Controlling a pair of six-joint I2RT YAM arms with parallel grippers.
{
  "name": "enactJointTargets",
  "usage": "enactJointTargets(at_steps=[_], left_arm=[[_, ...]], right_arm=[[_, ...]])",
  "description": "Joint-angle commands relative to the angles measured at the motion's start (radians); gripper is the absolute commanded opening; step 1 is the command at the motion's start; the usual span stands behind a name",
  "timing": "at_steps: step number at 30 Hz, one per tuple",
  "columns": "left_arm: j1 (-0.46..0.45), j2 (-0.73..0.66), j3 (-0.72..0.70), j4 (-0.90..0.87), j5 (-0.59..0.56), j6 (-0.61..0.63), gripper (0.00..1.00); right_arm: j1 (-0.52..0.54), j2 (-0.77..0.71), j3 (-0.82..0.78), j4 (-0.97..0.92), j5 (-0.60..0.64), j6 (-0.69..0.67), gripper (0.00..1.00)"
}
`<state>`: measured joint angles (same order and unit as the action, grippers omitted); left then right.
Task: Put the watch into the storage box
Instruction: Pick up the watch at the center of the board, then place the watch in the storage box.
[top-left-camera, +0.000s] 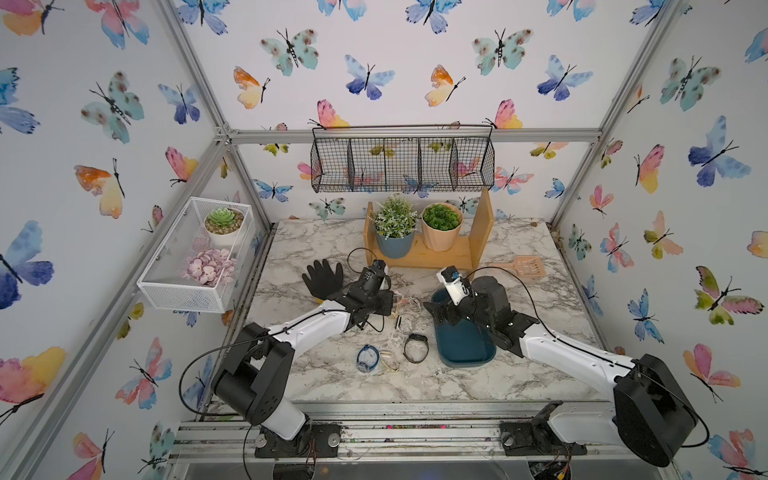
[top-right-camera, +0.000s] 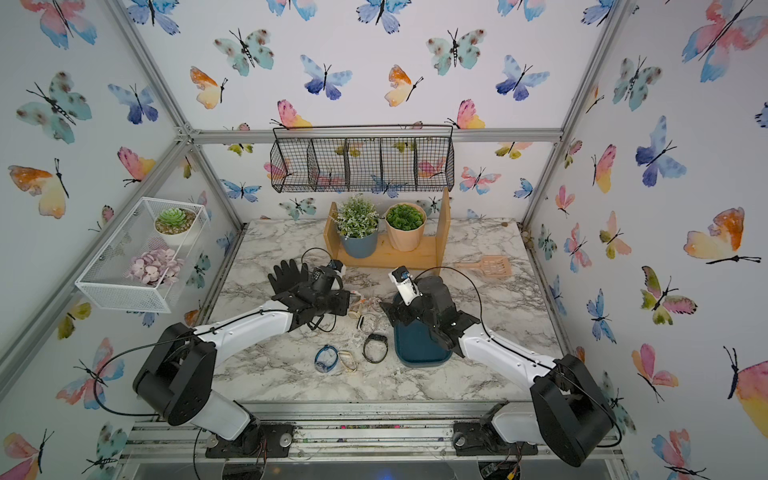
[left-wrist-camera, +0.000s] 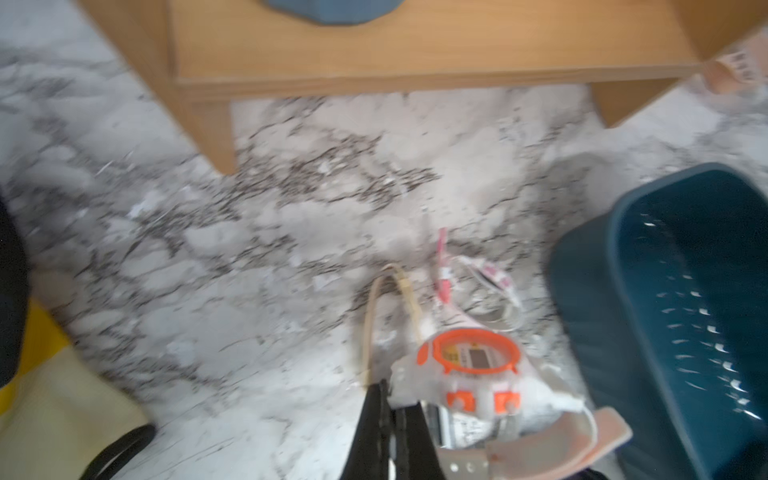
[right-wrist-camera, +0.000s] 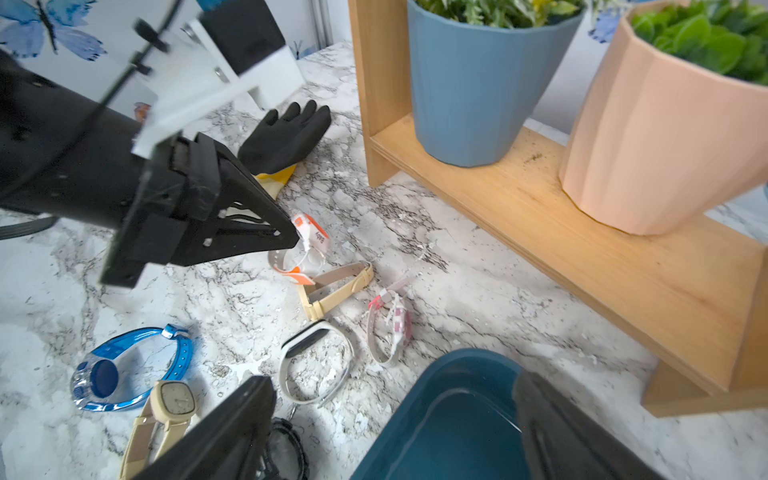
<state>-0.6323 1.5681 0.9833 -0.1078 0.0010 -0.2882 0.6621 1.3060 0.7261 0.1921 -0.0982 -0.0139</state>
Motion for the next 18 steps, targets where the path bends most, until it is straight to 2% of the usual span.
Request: enactJointTargets(at_steps=[1,6,18], left_arm=[[-0.07,0.068,0.072,0.002,0.05,0.032,0.0],[-0.139,0.152,0.145,-0.003,0.053,0.033,0.0],[-0.207,0.259,0.256,0.012,0.109,0.033,0.0]], right_arm=[[0.003,-0.038,0.036,-0.078,0.14,0.049,0.98],[-0.028,-0.086,0.045,-0.138,0.227,0.092,0.99],[-0.196,-0.155,0.038,-0.218,0.172,0.167,1.0]])
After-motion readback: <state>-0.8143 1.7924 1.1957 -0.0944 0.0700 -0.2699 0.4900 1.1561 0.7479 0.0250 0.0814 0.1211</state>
